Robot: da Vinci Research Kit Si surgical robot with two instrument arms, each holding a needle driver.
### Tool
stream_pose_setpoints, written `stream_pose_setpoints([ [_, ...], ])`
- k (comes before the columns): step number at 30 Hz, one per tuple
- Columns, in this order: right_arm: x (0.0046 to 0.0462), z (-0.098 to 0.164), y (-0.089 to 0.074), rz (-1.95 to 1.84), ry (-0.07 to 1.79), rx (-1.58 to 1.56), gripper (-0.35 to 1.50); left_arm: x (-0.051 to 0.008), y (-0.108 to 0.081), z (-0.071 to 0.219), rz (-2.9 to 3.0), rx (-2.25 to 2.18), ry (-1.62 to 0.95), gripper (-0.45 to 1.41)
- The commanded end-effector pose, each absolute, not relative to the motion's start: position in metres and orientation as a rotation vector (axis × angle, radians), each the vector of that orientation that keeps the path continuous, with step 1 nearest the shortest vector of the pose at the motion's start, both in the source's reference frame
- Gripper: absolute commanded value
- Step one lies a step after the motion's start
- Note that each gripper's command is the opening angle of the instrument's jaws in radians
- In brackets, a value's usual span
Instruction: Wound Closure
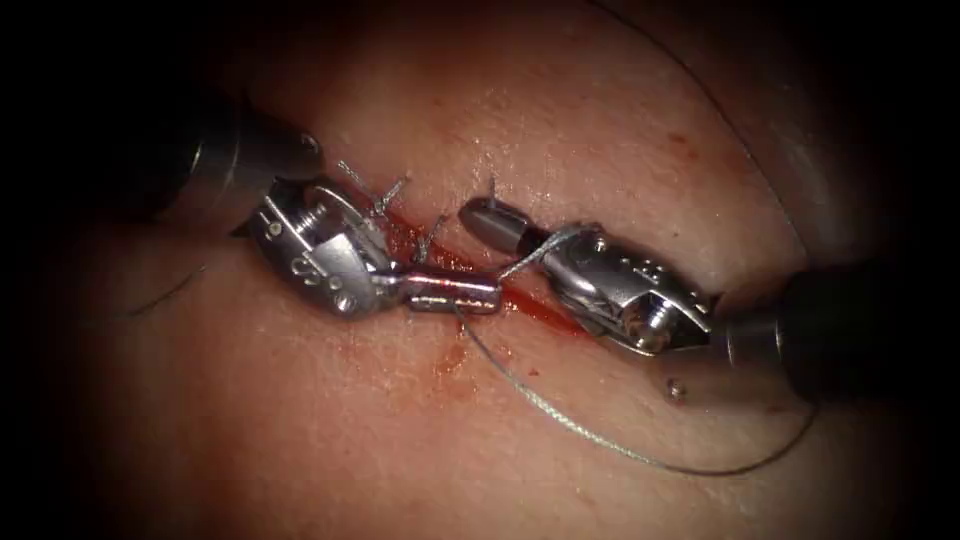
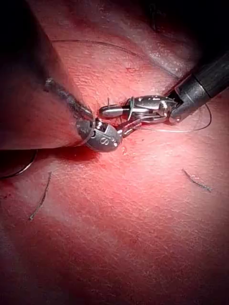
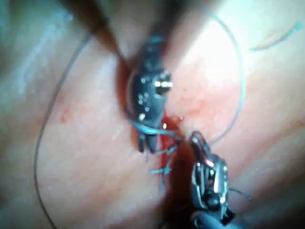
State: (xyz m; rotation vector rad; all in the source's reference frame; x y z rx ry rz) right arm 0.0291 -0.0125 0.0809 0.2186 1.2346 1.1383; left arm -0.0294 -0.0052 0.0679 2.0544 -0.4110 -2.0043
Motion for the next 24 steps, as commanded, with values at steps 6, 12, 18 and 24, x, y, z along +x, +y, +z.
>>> stream_pose_setpoints([
  [6, 0.0284, 0.080, -0.014, 1.106, 1.219, 0.171, -0.35, -0.0261, -0.003, 0.068, -2.077, 2.051, -0.407, -0.45],
  [12, 0.0295, 0.078, -0.015, 1.069, 1.213, 0.123, -0.35, -0.0237, 0.002, 0.068, -2.186, 2.010, -0.391, -0.45],
  [18, 0.0307, 0.077, -0.018, 1.041, 1.209, 0.087, -0.35, -0.0245, 0.007, 0.070, -2.319, 1.927, -0.364, -0.45],
  [24, 0.0319, 0.075, -0.020, 1.005, 1.189, 0.114, -0.35, -0.0264, 0.013, 0.069, -2.379, 1.933, -0.364, -0.45],
])
